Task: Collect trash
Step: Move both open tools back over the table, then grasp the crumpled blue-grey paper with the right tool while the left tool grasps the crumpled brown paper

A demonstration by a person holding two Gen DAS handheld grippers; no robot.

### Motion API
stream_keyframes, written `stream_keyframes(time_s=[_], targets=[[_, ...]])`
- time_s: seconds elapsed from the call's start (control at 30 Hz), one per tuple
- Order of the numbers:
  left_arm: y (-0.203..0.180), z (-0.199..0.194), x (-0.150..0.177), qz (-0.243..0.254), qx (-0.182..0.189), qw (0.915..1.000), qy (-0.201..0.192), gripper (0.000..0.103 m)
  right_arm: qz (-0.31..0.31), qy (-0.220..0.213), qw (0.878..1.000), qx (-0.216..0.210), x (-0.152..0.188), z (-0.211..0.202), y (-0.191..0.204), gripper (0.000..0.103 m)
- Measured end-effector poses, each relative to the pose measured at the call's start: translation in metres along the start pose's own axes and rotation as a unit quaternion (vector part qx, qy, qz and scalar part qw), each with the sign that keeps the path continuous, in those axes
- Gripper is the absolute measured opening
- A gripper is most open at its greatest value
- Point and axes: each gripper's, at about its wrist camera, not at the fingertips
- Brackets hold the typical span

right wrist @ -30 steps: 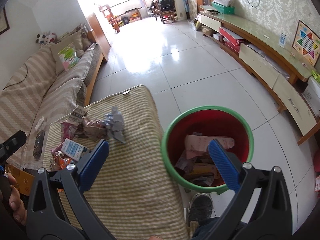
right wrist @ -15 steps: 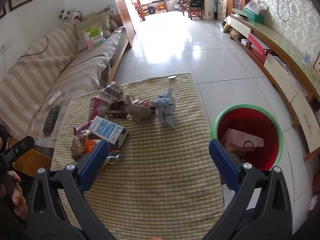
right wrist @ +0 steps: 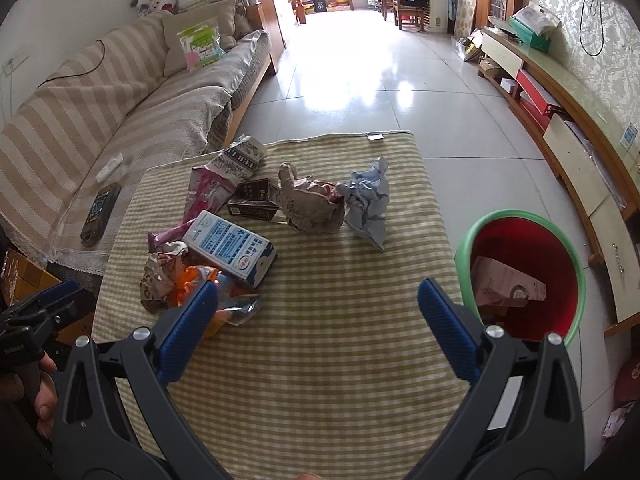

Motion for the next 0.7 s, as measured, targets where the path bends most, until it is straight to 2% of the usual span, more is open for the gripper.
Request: stream_keyframes(time_s=[0.43,0.7], targets=[[0.016,0.065,-0.021,-0.001,-0.022,0.9987,0.046,0.094,0.024,0.017,0.999,0.019,-0.041,0.064,-0.036,0.099],[0.026,0.094,-0.028,0.0,-0.026,0.9978,0.061,0.087,0.03,0.045,0.998,0.026,-0.057,0.12,-0.055,0.099]])
Point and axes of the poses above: each gripper's, at about its wrist camera, not at the fingertips, and z roughly the way its jaws point, y to its left, x to its underside, and after that the axes turned 4 degrees about y, right-handed
